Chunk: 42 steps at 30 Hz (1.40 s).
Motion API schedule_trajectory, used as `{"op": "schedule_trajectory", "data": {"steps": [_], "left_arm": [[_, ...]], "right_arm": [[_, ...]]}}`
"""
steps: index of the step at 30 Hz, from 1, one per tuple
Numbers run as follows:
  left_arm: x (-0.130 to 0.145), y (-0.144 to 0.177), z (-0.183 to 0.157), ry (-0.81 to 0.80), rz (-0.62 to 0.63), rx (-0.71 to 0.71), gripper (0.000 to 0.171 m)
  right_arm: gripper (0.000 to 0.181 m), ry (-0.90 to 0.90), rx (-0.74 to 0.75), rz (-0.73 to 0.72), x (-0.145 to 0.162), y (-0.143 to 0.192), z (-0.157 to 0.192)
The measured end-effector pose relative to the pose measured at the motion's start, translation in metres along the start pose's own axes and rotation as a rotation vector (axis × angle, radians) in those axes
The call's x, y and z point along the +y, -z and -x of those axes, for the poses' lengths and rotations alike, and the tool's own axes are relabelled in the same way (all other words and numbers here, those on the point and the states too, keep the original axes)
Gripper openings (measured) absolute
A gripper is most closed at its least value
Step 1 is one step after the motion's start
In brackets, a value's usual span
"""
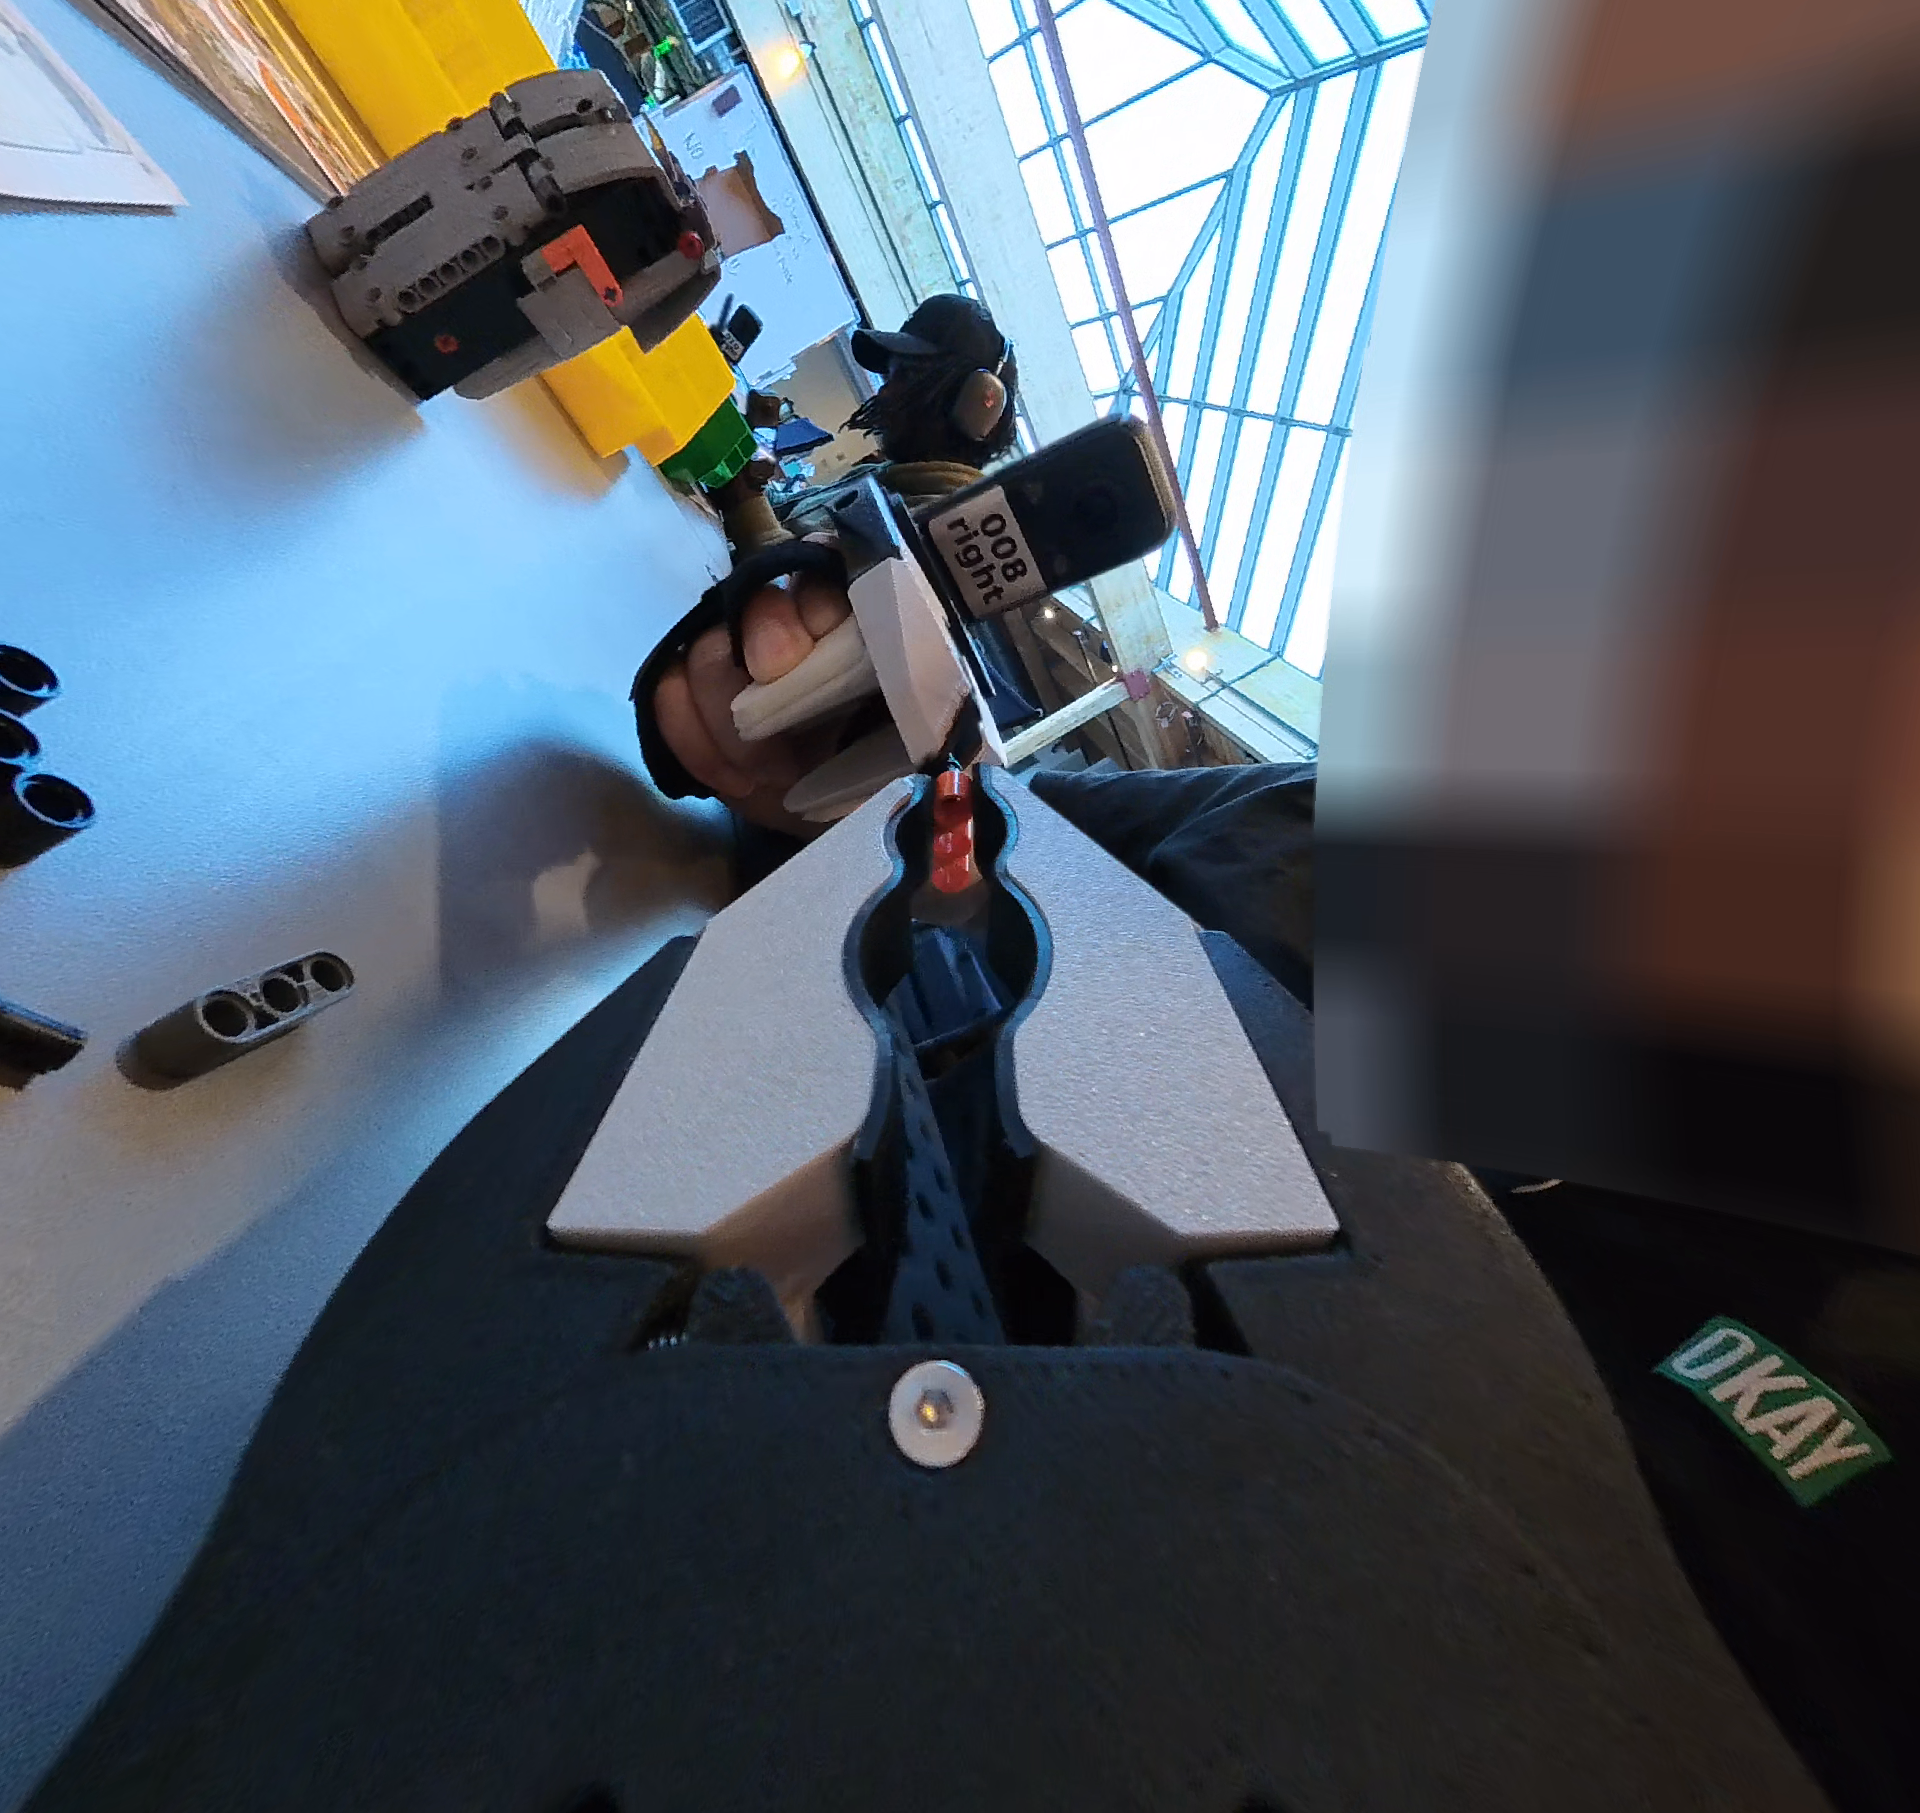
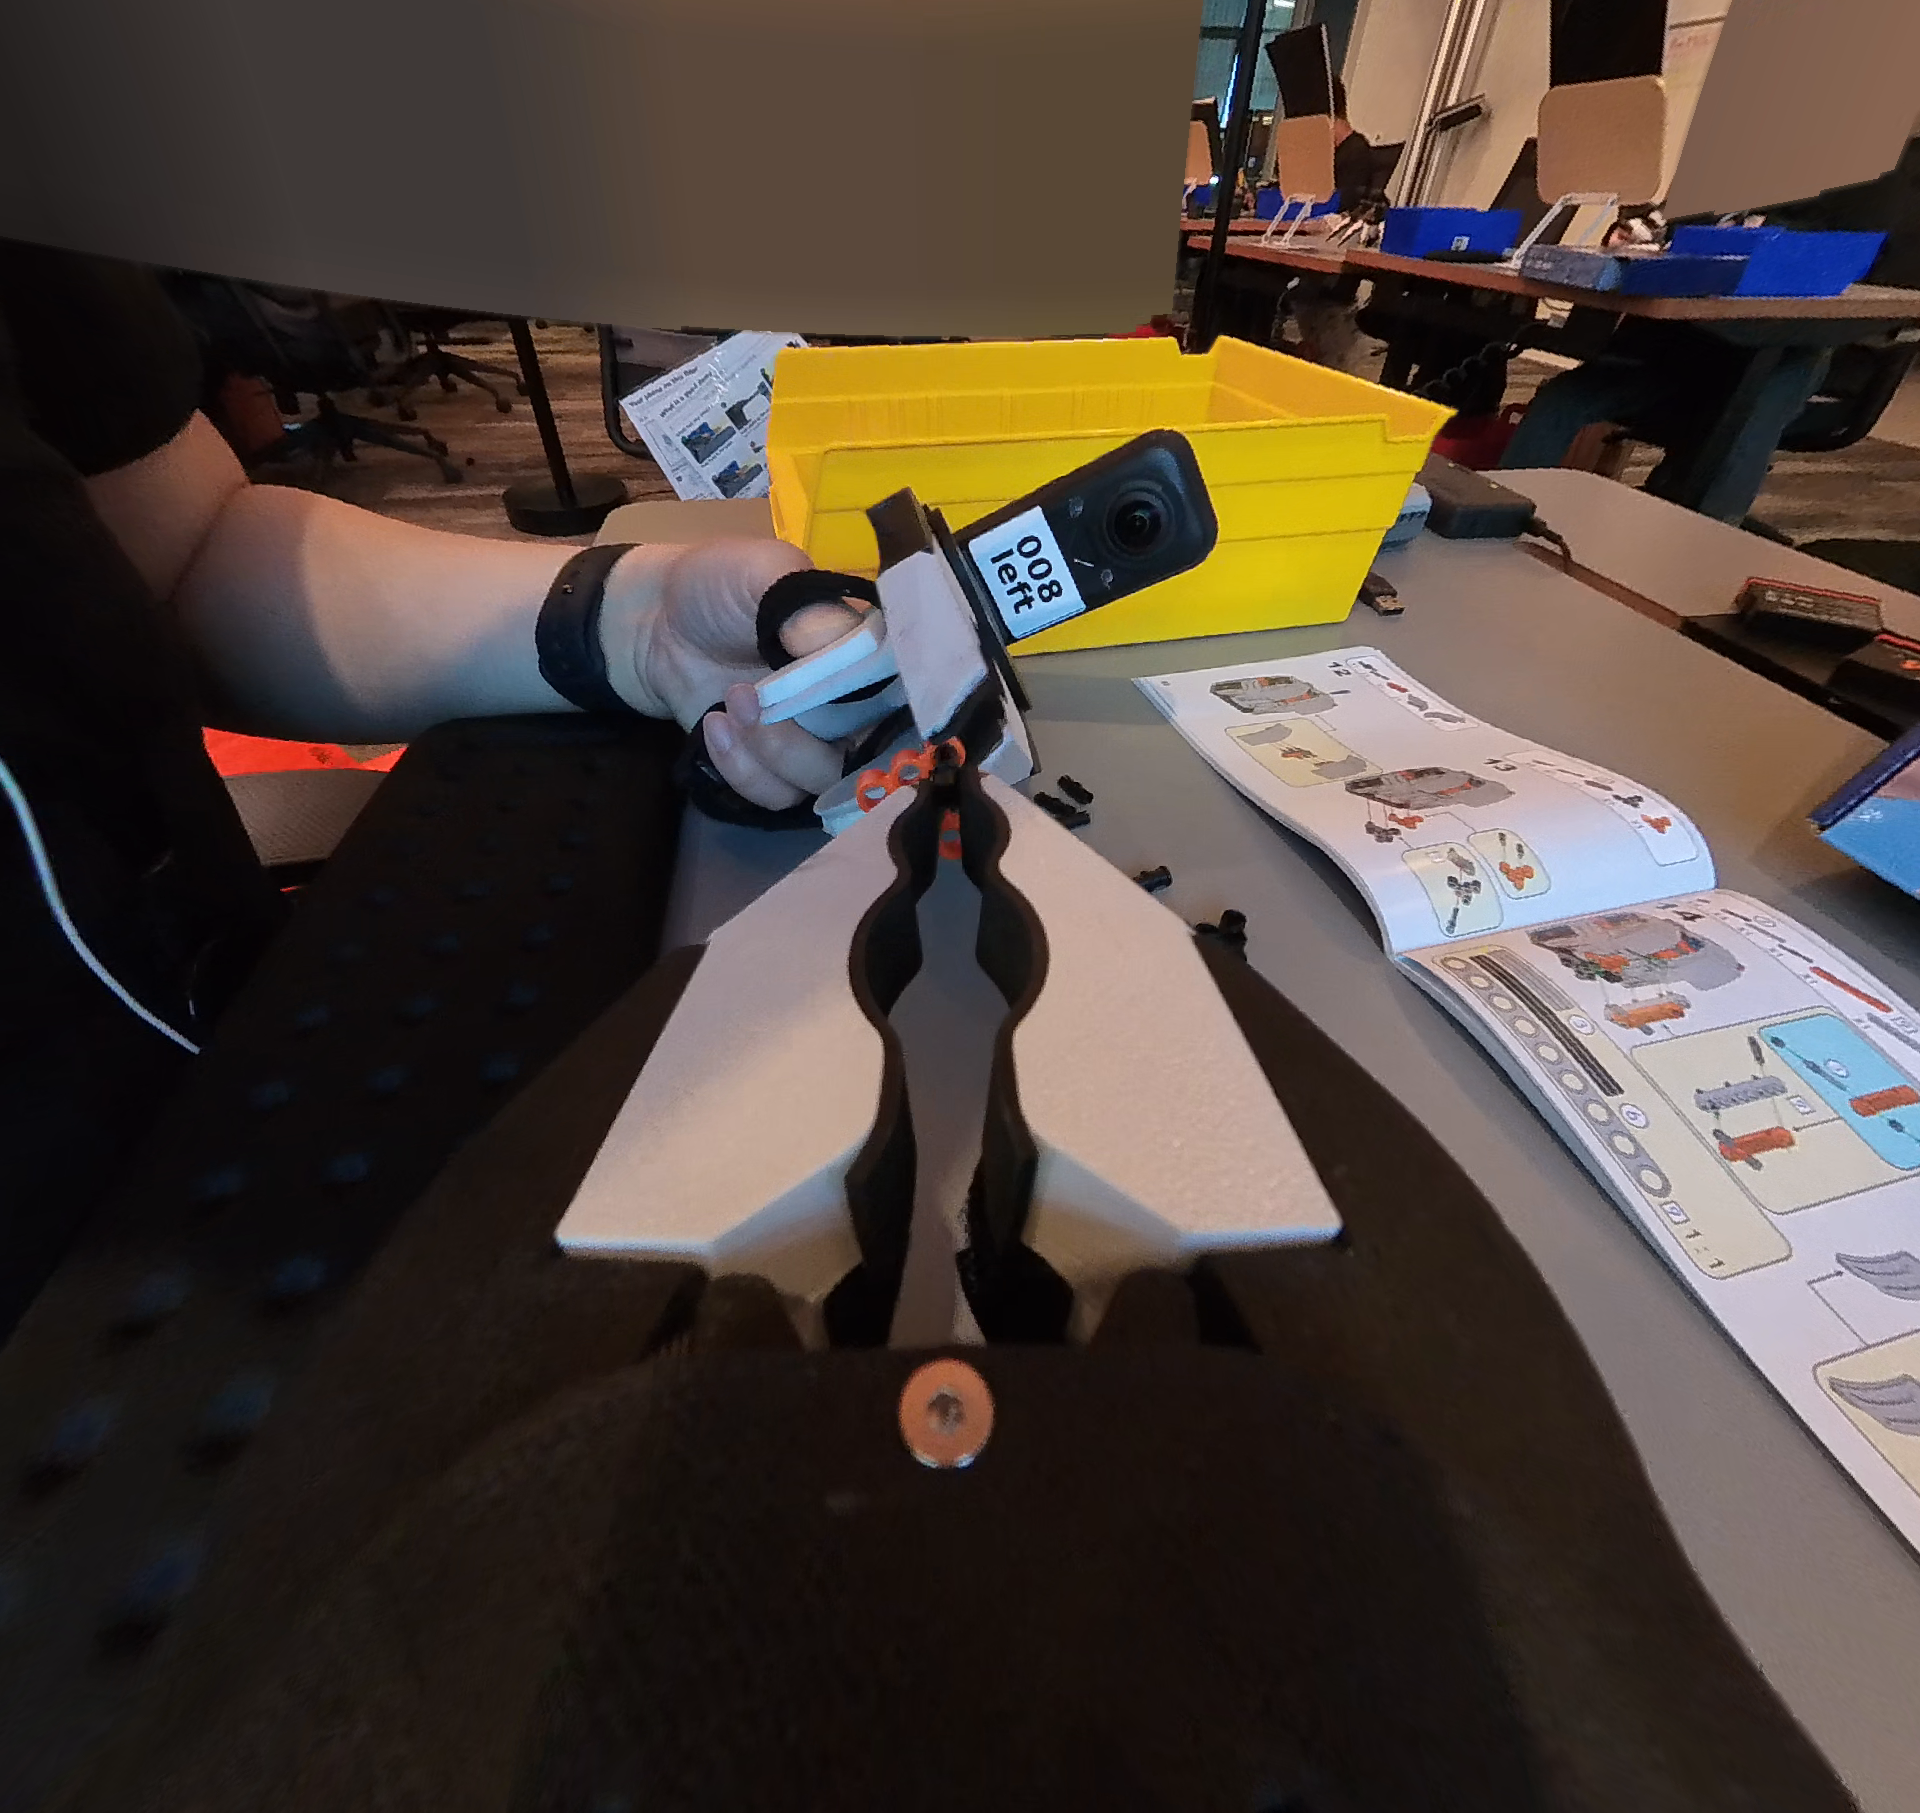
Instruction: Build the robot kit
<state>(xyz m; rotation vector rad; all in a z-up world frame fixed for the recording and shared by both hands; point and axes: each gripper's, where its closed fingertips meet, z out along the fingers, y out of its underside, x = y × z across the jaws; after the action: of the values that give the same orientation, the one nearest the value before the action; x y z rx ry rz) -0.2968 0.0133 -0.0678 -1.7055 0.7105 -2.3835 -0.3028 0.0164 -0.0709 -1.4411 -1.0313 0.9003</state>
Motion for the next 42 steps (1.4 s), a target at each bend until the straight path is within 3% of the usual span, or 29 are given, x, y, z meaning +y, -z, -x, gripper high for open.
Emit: {"op": "schedule_trajectory", "data": {"steps": [14, 22, 27, 42], "left_arm": [[0.007, -0.002, 0.015, 0.003, 0.046, -0.103, 0.003], [0.002, 0.001, 0.01, -0.092, 0.02, -0.111, 0.003], [0.004, 0.002, 0.011, -0.119, 0.033, -0.128, 0.003], [0.008, -0.001, 0.012, -0.131, 0.057, -0.134, 0.003]], "right_arm": [[0.001, 0.073, 0.028, 0.111, 0.016, -0.001, 0.0], [0.002, -0.001, 0.002, 0.054, 0.007, 0.008, -0.004], [0.012, 0.006, -0.009, 0.057, 0.006, 0.005, -0.002], [0.003, -0.01, -0.056, 0.076, 0.01, -0.001, 0.003]]}}
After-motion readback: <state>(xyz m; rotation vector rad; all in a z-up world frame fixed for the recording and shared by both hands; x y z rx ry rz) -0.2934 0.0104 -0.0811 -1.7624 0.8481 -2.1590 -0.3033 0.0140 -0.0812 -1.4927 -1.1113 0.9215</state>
